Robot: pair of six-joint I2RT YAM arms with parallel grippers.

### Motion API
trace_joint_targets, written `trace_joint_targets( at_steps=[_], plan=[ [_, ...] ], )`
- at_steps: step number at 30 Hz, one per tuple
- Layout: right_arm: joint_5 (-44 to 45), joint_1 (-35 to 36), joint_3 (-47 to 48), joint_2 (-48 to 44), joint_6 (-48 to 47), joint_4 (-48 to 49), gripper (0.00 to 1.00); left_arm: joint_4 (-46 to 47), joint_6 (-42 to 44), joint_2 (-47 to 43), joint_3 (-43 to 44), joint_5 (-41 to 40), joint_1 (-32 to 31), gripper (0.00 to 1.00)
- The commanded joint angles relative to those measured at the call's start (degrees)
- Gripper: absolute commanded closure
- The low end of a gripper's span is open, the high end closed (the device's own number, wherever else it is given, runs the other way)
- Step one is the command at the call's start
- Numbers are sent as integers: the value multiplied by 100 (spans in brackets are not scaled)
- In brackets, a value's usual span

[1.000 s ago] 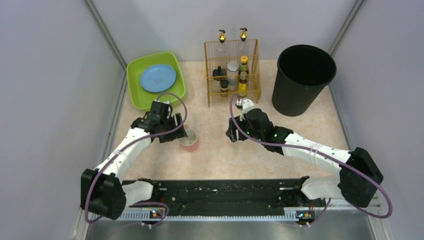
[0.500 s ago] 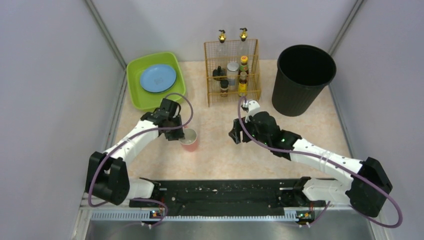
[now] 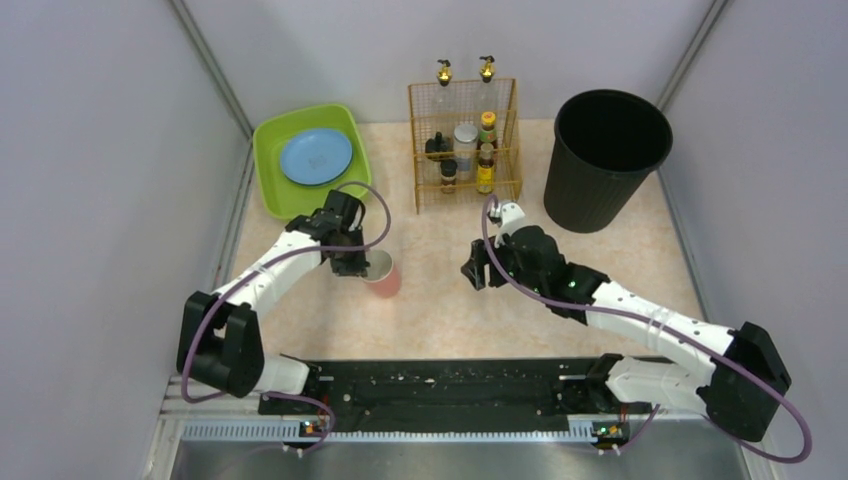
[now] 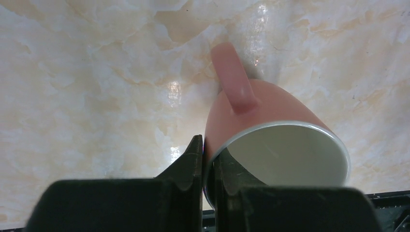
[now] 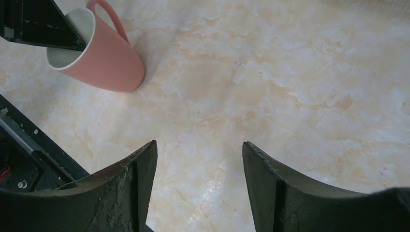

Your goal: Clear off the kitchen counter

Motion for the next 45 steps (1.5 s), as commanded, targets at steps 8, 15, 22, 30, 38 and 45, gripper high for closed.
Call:
trace_joint_targets(
  at_steps=[8,15,22,30,38,45],
  plan=[
    [29,63,-78,-643,9,75,36,-420,260,-13,1933,-959,-33,100],
    [-83,66,-157,-947,34,6,36,-322,-260,565,3106,-1741,152,100],
    [-209,70,-253,-1155,39,11,36,-479,-555,1481,4486,-1876,615,100],
    [-401,73,-373,-1188,52,157,36,221,-1651,1950,4300,-1798,1379,100],
    [-406,68,-386,-1029,45,230,36,130,-2955,2221,4227,-2874,1539,100],
    [-401,75,-365,-826,38,307,36,-752,-3845,2725,4705,-2917,1839,100]
  ],
)
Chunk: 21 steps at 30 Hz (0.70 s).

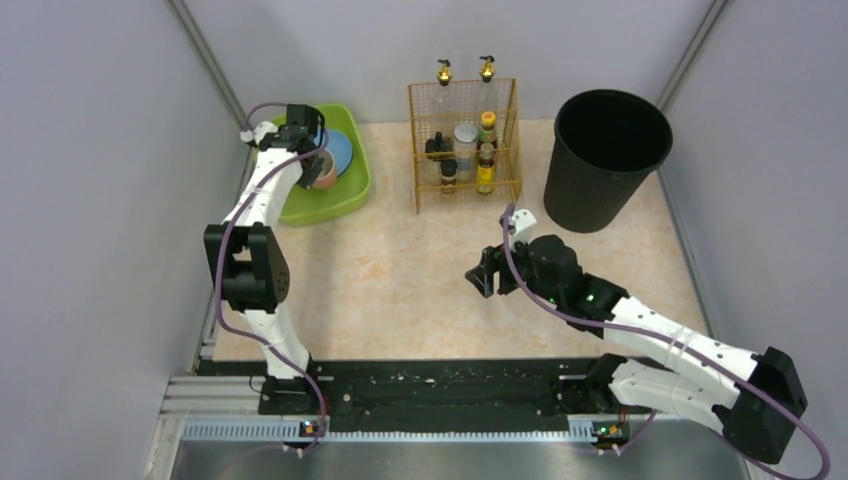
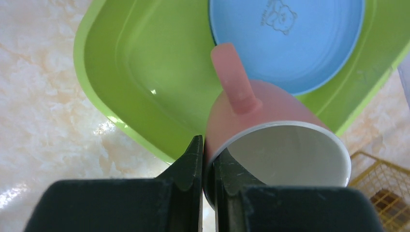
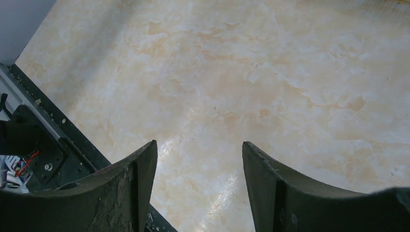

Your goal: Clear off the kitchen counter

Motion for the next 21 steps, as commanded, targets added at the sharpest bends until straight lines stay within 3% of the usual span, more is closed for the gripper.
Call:
trace_joint_targets(
  at_steps=[1,21],
  plan=[
    [-53,72,52,134,11,281,36,-106,-905,23,338,-251,267,100],
    [-175,75,38,389,9,424,36,-607,-1007,581,575,375,909,100]
  ],
)
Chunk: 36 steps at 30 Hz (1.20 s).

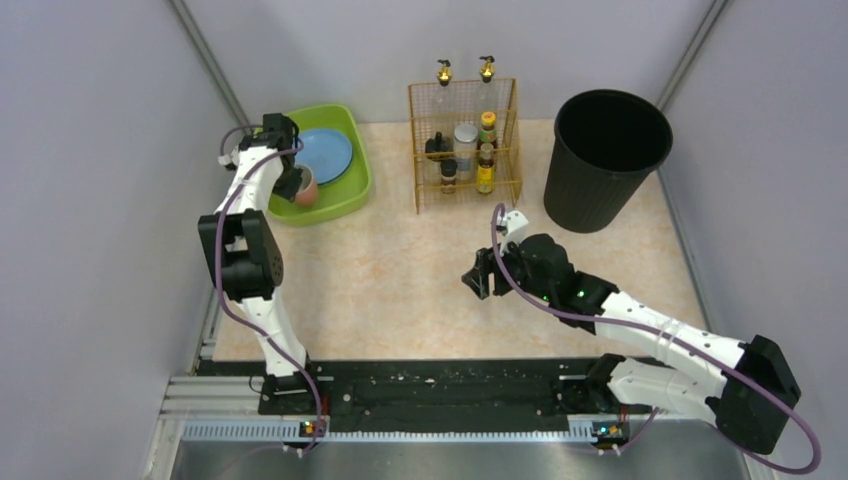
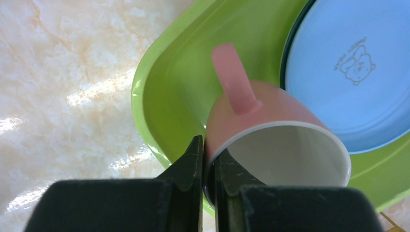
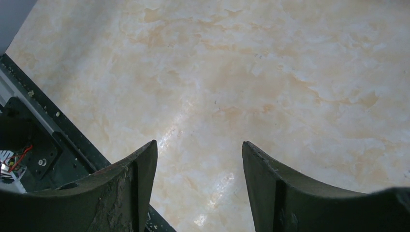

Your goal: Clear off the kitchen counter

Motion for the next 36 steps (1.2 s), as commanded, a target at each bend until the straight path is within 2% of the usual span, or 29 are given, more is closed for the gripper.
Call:
trace_joint_targets(
  at_steps=[1,9,12,17,21,25,27,36],
  plan=[
    [-50,70,36,-37,9,282,36,57,-136,-38,318,56,79,100],
    [-26,70,-9,-138,23,269,36,-96,-59,138,396,285,168,99],
    [-27,71,-17,-164,20,260,36,-148,-28,212,438,360,190,93],
    [6,73,-41,-246,14,248,36,-297,15,301,552,339,191,75],
    [9,77,-52,-233,13,252,36,-364,75,312,629,329,197,67],
    [11,71,-50,-269,6,234,36,-379,115,274,656,345,199,66],
    [18,72,-52,-293,10,233,36,-392,147,245,671,353,199,59],
    [28,75,-17,-376,5,151,36,-541,316,-104,603,526,198,58]
  ],
)
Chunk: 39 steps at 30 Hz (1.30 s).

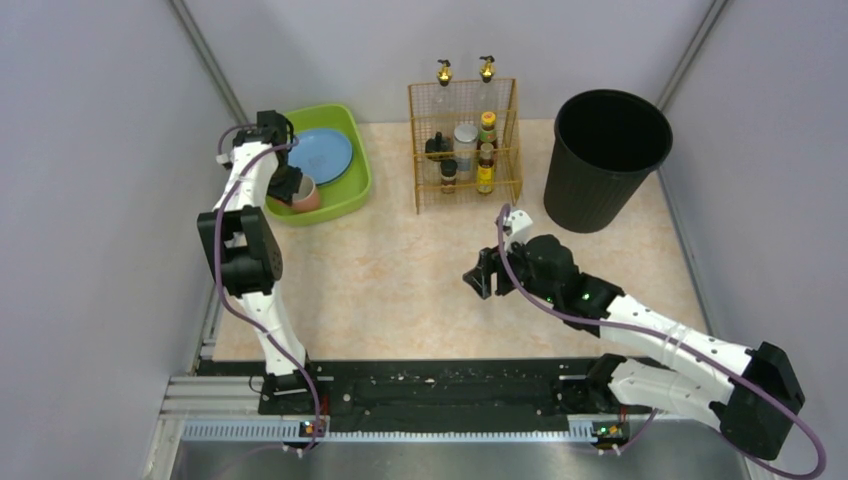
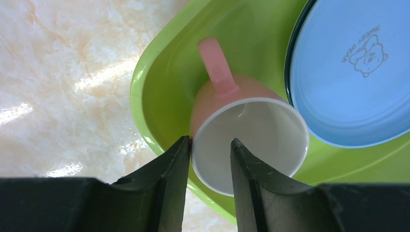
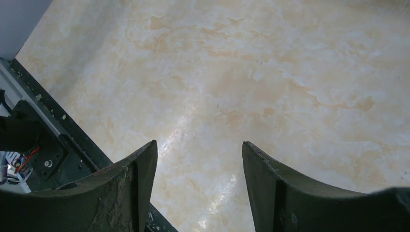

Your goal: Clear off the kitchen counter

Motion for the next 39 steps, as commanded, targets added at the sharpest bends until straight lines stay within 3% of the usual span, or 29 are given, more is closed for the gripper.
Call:
trace_joint_targets(
  at_steps=[1,7,13,15,16,17,18,31,39],
  plan=[
    [25,73,31,-193,1,119,36,-86,198,-478,99,184,16,58],
    [28,70,70,-365,-11,25,35,172,693,-856,-304,755,-12,59],
    [155,74,106,-597,4,-123,34,1170,1420,-1643,-1319,1732,-57,54],
    [153,71,139,-648,12,-195,34,1557,1629,-1909,-1634,2201,-65,43],
    [154,70,162,-669,17,-230,34,1662,1671,-2025,-1748,2282,-72,33],
    [150,70,183,-702,20,-262,34,1715,1733,-2143,-1830,2349,-81,7],
    [158,71,199,-727,18,-301,34,1731,1773,-2258,-1890,2354,-109,2],
    [740,78,846,-1040,-244,-1214,31,2337,2948,-3856,-2921,2975,-846,1],
    [1388,65,1324,-1245,-317,-1975,14,2547,3636,-4848,-3704,4019,-970,1]
  ],
)
